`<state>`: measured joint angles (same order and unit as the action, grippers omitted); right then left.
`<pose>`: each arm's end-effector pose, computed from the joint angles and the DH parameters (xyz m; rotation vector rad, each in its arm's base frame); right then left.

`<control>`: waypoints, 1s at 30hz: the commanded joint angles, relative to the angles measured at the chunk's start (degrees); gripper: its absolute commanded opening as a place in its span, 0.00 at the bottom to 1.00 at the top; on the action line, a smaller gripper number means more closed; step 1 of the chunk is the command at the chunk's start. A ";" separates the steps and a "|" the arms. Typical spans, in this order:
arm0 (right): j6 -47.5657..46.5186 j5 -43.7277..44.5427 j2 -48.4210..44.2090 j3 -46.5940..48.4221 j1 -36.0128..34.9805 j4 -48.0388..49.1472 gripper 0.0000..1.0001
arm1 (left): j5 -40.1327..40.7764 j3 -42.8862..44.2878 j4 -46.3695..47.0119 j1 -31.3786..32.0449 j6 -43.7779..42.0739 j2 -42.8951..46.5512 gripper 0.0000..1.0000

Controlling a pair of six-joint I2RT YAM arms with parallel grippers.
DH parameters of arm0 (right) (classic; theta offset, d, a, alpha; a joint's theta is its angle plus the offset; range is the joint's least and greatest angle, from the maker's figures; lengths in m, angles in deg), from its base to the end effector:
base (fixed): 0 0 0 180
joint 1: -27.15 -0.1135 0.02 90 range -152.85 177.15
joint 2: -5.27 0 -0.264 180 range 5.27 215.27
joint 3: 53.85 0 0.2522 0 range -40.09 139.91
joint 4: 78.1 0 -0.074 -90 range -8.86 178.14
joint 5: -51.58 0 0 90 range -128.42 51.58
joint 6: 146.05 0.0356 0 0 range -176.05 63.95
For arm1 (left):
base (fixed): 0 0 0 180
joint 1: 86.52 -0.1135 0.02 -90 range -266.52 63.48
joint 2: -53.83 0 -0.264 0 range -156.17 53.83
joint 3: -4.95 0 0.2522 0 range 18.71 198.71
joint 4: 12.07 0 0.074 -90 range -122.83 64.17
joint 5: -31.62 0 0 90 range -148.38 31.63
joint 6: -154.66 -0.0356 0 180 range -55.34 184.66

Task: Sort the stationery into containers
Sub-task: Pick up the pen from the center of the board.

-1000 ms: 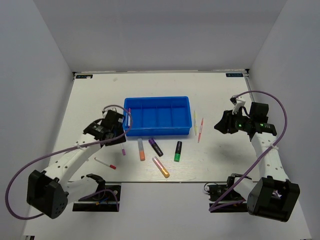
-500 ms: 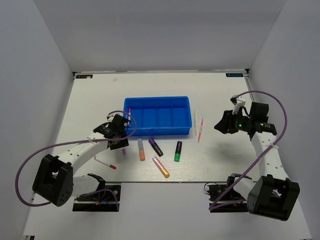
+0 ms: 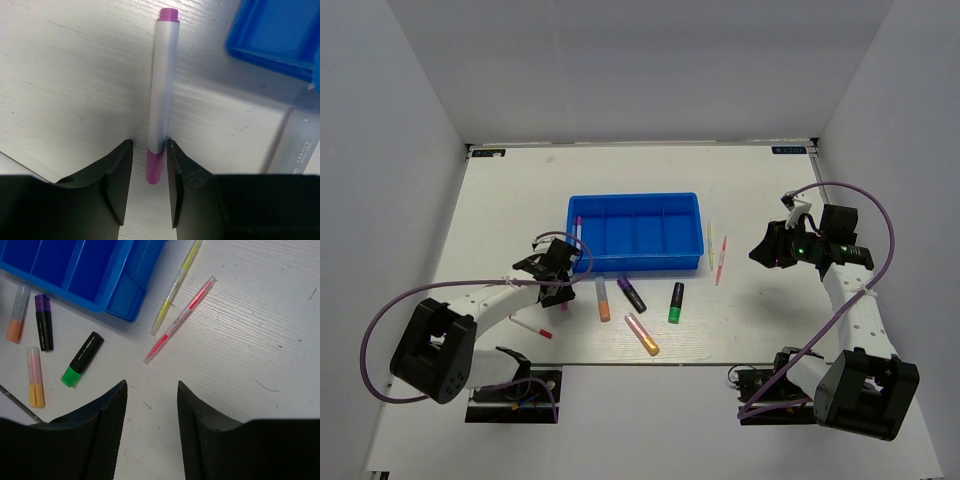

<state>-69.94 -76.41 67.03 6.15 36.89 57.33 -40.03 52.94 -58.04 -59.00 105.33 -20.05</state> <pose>0.2182 -0.0152 0.2645 -0.3854 2.2016 0.5644 0.1889 -0.0858 0.1546 -0.3784 2.6746 0.1195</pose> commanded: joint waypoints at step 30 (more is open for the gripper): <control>0.62 -2.17 -0.85 1.75 1.69 -1.10 0.48 | -4.28 -7.52 3.11 -1.51 -1.99 -5.48 0.40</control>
<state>-69.74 -76.83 67.03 6.17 38.07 56.57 -37.80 50.63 -52.05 -60.09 103.91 -20.60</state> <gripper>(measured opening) 0.480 0.400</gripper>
